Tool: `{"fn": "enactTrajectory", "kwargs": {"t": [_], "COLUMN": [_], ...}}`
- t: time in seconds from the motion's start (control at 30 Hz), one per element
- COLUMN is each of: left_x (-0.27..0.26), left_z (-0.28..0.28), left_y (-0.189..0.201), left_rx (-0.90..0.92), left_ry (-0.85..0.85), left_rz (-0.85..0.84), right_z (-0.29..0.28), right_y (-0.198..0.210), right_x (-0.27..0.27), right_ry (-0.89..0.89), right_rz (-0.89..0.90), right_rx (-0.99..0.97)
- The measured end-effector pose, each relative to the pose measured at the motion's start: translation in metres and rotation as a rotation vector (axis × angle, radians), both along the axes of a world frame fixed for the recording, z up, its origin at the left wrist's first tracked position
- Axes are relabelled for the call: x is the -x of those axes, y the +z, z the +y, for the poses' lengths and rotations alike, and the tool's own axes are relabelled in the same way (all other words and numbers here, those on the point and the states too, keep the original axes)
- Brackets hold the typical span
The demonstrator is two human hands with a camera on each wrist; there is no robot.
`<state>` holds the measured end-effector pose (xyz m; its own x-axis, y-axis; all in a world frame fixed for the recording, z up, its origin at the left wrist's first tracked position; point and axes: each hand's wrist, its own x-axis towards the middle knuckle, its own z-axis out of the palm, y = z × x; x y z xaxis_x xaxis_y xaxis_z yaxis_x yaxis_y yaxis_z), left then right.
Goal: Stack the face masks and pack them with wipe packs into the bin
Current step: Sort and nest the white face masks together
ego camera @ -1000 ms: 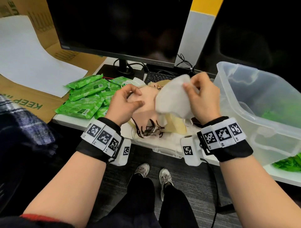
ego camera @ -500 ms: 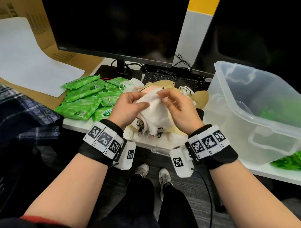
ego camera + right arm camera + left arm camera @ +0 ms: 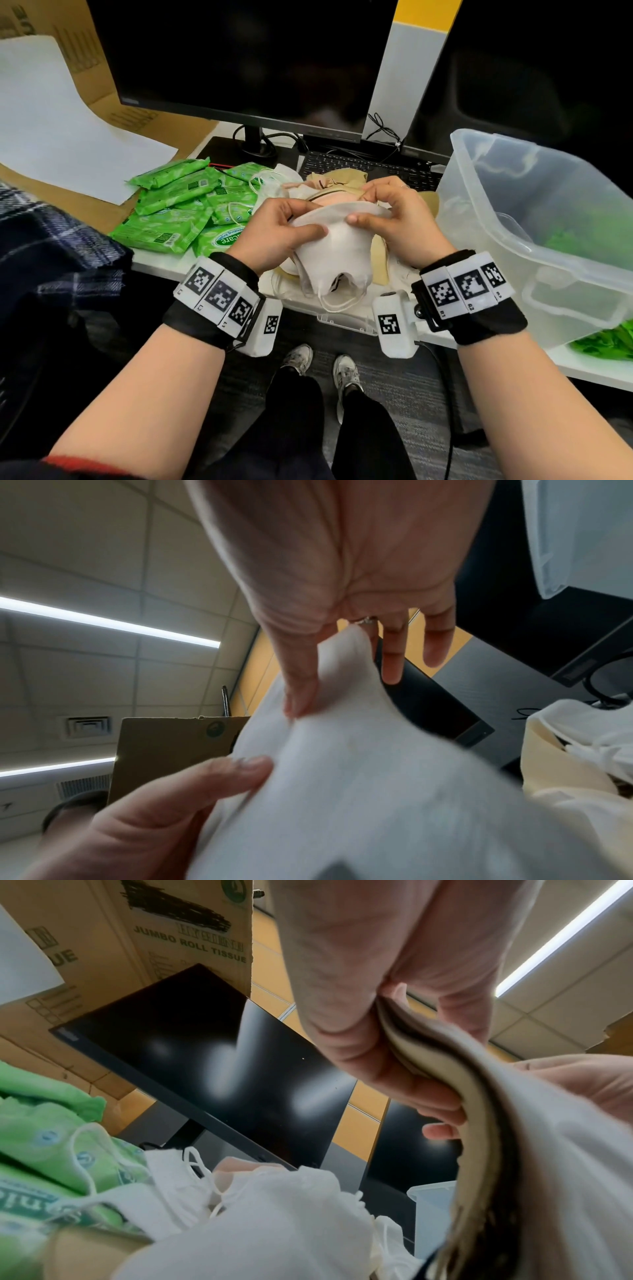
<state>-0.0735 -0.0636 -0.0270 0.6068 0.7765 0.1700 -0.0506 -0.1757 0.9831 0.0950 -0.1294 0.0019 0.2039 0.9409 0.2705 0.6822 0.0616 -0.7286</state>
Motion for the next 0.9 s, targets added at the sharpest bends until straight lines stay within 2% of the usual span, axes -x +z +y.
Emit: {"fn": "enactTrajectory", "kwargs": {"t": [0.3,0.4,0.47,0.57,0.7,0.8,0.9], "left_x": [-0.003,-0.001,0.001,-0.002,-0.017,-0.023,-0.023], "left_z": [-0.003,-0.003,-0.002,0.000,-0.003,0.001,0.004], "left_y": [-0.001,0.000,0.001,0.000,0.003,0.005,0.008], "left_rx": [-0.023,-0.031,-0.050,-0.037,0.122,0.315,0.288], "left_ry": [-0.074,-0.104,-0.101,0.019,0.318,0.237,0.219], "left_rz": [-0.075,-0.131,-0.160,-0.256,-0.394,-0.418,-0.367], "right_z": [0.003,0.002,0.002,0.002,0.009,0.014,0.015], "right_y": [-0.007,-0.011,-0.012,-0.013,-0.014,-0.016,-0.016], "right_x": [0.010,0.009,0.005,0.005,0.011,0.020,0.026], "right_ry": [-0.006,0.008,0.077,0.187,0.087,0.048,0.092], "right_rz": [0.082,0.255,0.347,0.472,0.615,0.600,0.555], "right_rx": [-0.181,-0.110,-0.009,0.014,-0.169,-0.190,-0.143]}}
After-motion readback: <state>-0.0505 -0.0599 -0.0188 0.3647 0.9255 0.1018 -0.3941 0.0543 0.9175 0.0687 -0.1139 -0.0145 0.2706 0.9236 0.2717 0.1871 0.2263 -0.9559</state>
